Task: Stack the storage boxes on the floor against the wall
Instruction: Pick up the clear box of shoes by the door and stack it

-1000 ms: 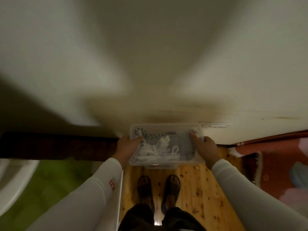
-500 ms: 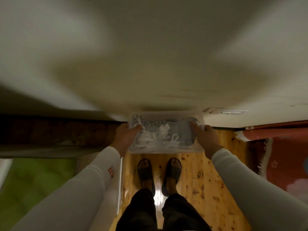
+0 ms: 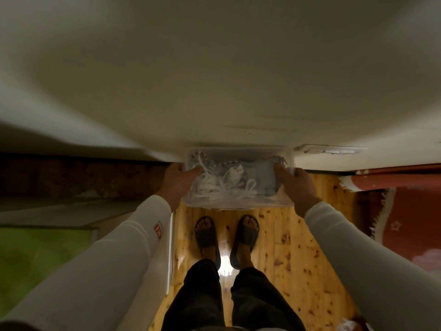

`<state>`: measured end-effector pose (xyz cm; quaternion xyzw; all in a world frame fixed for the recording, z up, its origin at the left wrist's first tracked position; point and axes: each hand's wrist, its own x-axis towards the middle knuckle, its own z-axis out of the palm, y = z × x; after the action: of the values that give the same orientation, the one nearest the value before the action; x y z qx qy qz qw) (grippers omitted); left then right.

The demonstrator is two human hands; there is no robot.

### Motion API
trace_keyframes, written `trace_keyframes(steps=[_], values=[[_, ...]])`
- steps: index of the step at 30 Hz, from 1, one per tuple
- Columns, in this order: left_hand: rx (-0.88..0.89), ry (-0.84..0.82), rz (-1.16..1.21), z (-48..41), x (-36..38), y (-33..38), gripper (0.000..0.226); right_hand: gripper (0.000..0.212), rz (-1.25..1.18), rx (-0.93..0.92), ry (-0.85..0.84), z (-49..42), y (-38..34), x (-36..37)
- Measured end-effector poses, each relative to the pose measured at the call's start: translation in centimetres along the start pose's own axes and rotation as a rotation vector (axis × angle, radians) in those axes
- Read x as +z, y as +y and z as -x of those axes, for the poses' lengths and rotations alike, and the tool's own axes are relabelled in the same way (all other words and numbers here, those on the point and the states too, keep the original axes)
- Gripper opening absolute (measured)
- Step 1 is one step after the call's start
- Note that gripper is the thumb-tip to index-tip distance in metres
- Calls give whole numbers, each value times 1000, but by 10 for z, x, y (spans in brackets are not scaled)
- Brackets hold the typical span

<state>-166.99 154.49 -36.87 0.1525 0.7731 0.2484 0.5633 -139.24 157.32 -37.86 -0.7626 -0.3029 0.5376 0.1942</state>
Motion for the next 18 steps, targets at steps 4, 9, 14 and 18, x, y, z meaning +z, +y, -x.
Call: trace_keyframes(steps=[4, 9, 14, 18], values=[[-4, 7, 1, -5, 3, -1, 37, 37, -7, -11, -12, -7, 4, 1], [-4, 4, 9, -11, 6, -3, 35, 39, 2, -2, -15, -15, 10, 1], [-11, 4, 2, -12, 7, -4, 40, 32, 14, 12, -50, -18, 9, 1], [9, 13, 11, -11, 7, -6, 39, 40, 44, -7, -22, -18, 11, 3]])
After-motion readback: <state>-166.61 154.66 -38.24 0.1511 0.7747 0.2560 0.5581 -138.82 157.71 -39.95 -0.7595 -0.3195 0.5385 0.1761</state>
